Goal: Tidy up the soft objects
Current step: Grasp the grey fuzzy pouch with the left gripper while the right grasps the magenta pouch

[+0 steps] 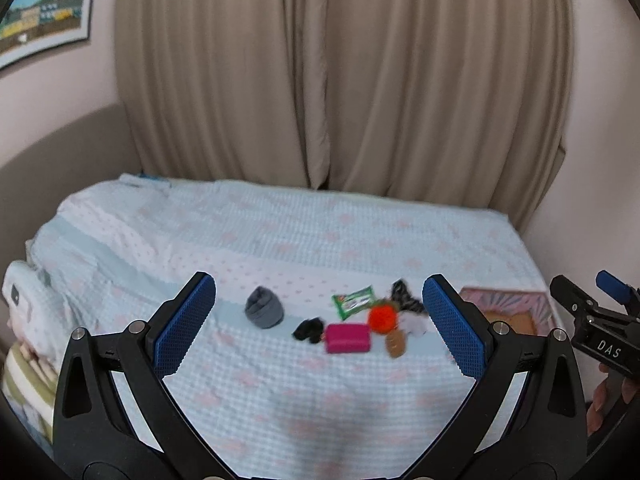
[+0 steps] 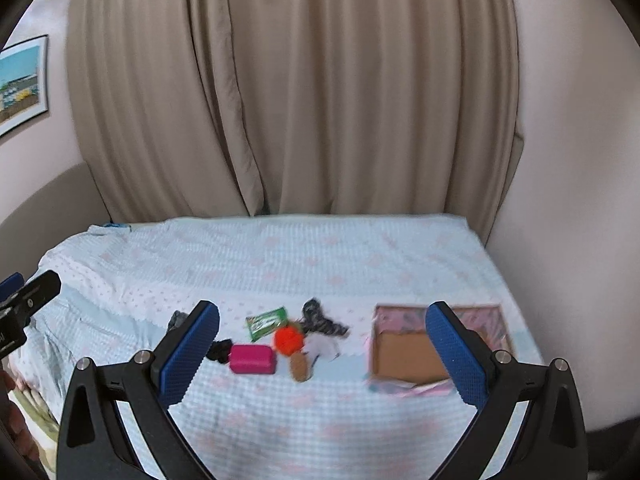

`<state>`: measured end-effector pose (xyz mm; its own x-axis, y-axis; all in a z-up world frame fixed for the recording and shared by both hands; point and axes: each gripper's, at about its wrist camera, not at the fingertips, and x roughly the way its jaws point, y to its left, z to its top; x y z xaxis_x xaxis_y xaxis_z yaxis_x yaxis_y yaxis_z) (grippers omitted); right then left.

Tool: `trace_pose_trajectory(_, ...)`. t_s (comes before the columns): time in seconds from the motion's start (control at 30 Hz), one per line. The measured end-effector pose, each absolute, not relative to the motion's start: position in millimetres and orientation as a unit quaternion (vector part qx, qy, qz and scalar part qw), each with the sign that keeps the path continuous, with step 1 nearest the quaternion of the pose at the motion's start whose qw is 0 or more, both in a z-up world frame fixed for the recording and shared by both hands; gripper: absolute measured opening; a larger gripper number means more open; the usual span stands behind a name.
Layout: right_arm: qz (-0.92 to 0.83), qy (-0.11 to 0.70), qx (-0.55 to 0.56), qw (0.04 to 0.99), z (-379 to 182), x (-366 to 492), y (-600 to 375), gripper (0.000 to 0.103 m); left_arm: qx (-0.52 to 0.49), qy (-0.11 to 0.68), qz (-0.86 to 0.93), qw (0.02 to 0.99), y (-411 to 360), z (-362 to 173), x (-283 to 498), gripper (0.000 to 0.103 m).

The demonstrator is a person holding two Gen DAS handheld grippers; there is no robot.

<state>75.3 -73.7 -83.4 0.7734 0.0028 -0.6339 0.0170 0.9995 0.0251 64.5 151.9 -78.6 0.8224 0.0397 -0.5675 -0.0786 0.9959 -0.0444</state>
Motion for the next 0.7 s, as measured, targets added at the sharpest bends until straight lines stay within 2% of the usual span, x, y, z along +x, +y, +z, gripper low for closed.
trace_pose_trajectory(0.27, -0.024, 0.392, 0.065, 0.917, -152.8, 125.5, 1.6, 0.103, -0.024, 0.341, 0.004, 0.940, 244.5, -144.9, 137.4, 0.103)
trace_pose_trajectory(0.7, -0.141, 0.503, 0.148, 0.839, -305.8, 224.7, 60.8, 0.103, -0.020, 0.428, -0.030, 0.903, 296.9, -296.5, 272.5, 0.103)
